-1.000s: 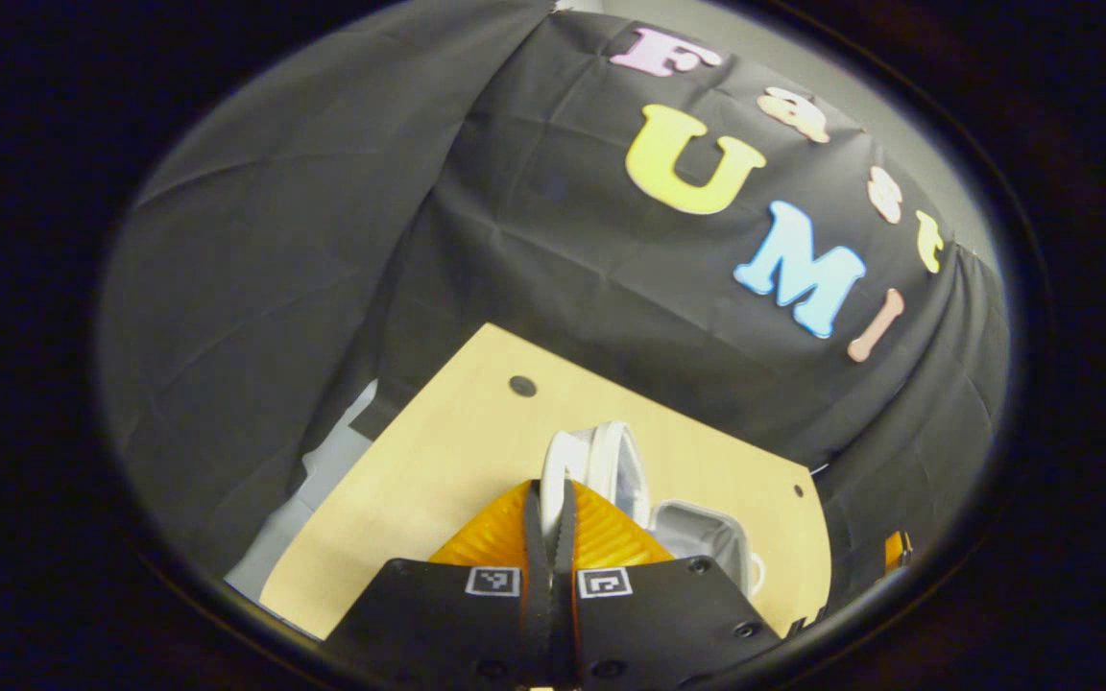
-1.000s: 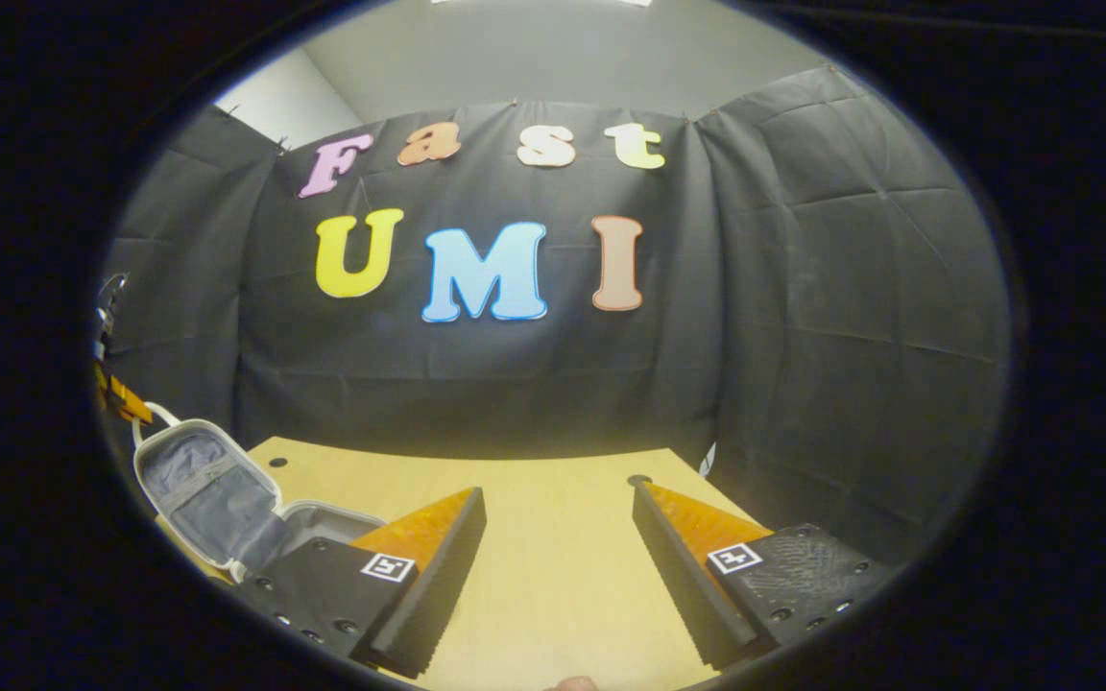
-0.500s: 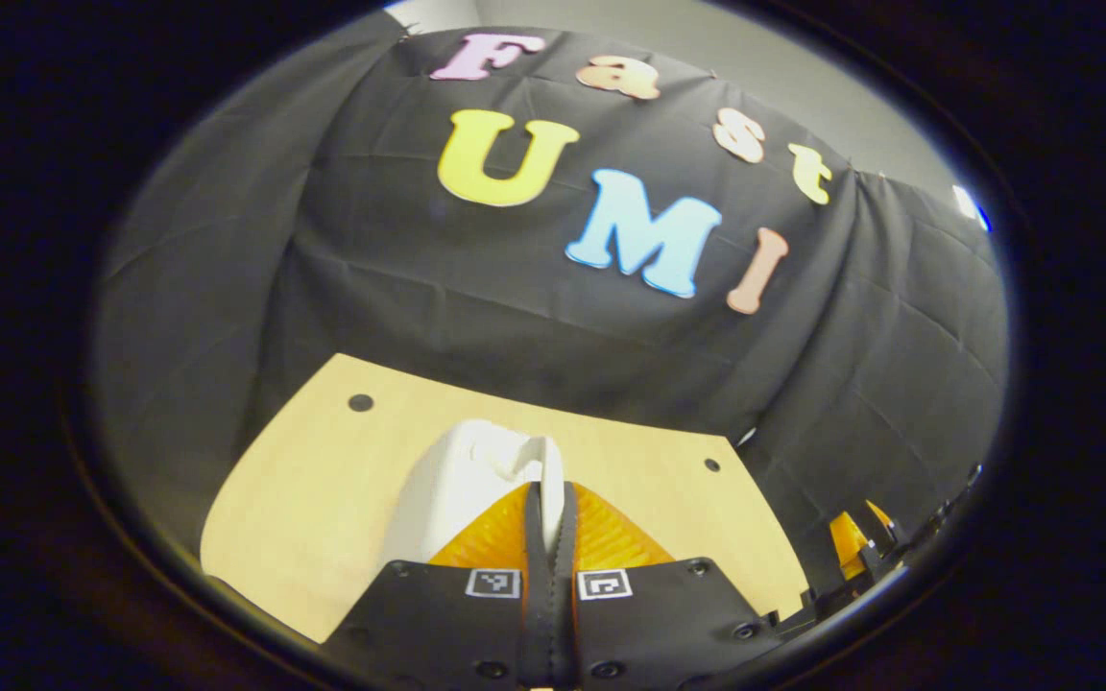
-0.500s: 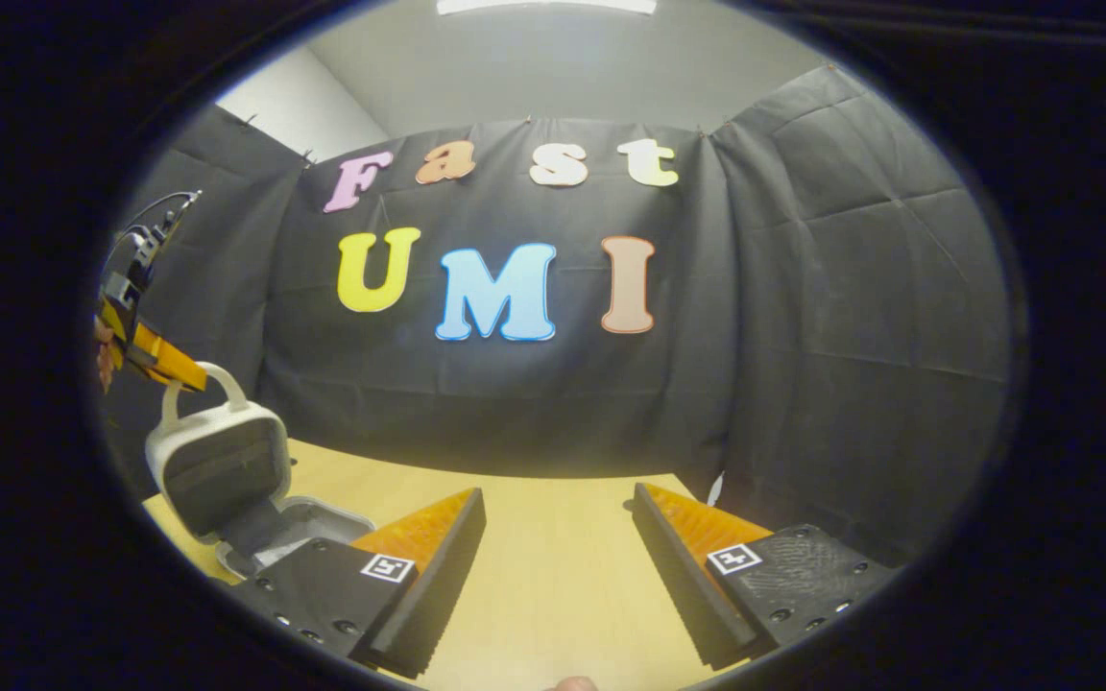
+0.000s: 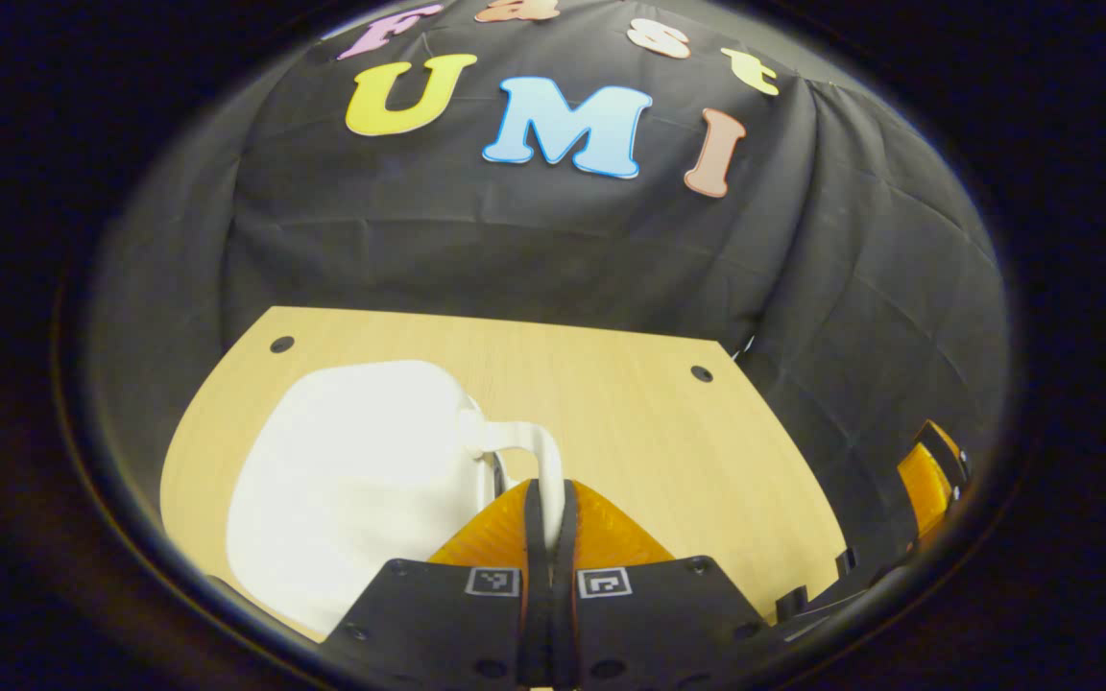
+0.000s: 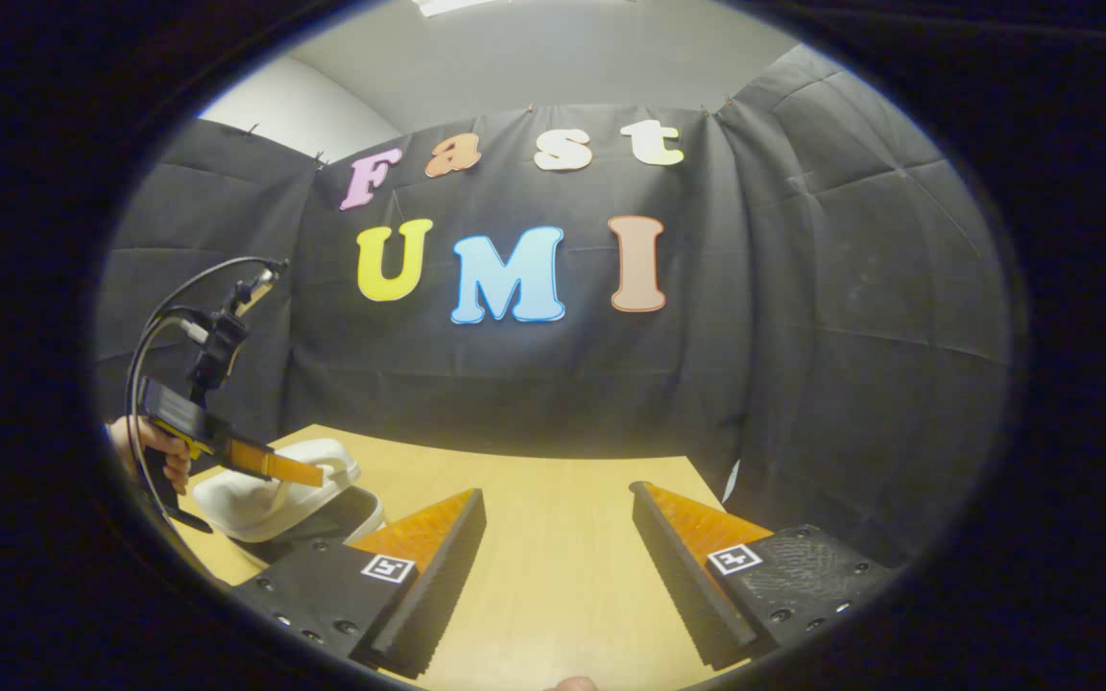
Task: First open the suitcase, pack the skin care products into it, and then close the suitcase.
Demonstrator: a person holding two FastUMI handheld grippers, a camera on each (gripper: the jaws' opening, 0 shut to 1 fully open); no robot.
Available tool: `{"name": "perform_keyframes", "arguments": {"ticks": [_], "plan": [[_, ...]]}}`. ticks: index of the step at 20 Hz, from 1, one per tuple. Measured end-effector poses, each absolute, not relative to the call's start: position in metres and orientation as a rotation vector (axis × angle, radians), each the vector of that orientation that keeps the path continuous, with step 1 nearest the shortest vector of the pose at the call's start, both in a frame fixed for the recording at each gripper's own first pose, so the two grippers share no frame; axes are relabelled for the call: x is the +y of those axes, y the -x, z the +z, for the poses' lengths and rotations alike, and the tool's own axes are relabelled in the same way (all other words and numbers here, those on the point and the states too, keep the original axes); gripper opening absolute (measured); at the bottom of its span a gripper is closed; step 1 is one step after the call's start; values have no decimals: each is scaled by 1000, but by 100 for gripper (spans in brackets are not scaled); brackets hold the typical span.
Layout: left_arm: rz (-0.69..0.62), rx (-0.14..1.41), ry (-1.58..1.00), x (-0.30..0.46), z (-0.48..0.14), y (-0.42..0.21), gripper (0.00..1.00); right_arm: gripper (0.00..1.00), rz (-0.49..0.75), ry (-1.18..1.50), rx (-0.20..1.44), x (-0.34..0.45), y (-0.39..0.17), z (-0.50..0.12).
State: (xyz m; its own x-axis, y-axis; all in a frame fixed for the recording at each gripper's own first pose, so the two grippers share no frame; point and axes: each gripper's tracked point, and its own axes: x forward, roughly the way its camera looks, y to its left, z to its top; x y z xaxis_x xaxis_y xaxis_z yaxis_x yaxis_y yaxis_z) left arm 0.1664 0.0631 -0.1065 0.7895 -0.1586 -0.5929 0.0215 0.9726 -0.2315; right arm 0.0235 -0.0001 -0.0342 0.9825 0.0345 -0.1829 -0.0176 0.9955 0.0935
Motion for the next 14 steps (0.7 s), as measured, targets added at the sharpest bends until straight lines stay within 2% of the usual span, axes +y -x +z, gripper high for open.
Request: {"name": "perform_keyframes", "arguments": {"ticks": [4, 9, 12, 13, 14], "plan": [[-98, 745, 204, 41, -161, -169, 8, 94, 4, -107, 209, -2, -26, -37], [-123, 754, 158, 22, -184, -171, 11, 94, -7, -86, 206, 2, -33, -34], [-129, 688, 188, 18, -170, -168, 29, 94, -5, -94, 210, 10, -32, -31], [-126, 648, 190, 21, -158, -166, 29, 94, -11, -87, 208, 10, -31, -28], [-119, 602, 182, 23, -143, -162, 48, 94, -16, -82, 200, 9, -30, -24]]}}
